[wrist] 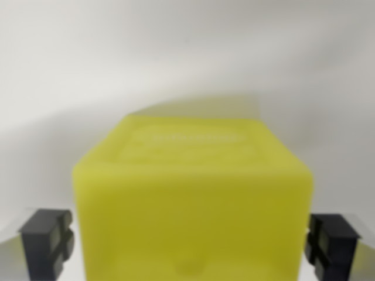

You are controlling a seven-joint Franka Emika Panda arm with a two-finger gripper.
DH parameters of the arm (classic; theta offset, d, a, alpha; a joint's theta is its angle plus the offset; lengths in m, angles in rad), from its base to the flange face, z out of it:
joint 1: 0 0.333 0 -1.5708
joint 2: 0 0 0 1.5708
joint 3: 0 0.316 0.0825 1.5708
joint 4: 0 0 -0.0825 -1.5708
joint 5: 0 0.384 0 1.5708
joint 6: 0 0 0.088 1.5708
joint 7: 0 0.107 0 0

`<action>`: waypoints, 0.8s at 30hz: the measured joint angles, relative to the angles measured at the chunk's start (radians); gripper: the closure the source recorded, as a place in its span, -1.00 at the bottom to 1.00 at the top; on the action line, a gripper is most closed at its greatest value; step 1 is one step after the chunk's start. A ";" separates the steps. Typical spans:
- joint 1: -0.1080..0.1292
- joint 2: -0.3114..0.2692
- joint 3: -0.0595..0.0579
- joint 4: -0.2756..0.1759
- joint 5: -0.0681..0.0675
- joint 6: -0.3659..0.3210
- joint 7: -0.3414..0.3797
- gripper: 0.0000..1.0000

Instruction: Pick yellow cube

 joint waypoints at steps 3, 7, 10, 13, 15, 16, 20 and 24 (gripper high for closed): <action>-0.004 0.007 0.002 0.002 -0.008 0.005 0.007 1.00; -0.005 -0.003 0.003 -0.001 -0.008 -0.002 0.006 1.00; -0.005 -0.025 0.004 -0.007 -0.003 -0.017 0.002 1.00; -0.003 -0.050 0.004 -0.013 0.005 -0.035 -0.004 1.00; -0.002 -0.066 0.004 -0.017 0.010 -0.047 -0.008 1.00; -0.001 -0.074 0.004 -0.019 0.013 -0.053 -0.010 1.00; 0.001 -0.106 0.004 -0.027 0.021 -0.078 -0.016 1.00; 0.003 -0.138 0.003 -0.033 0.028 -0.103 -0.021 1.00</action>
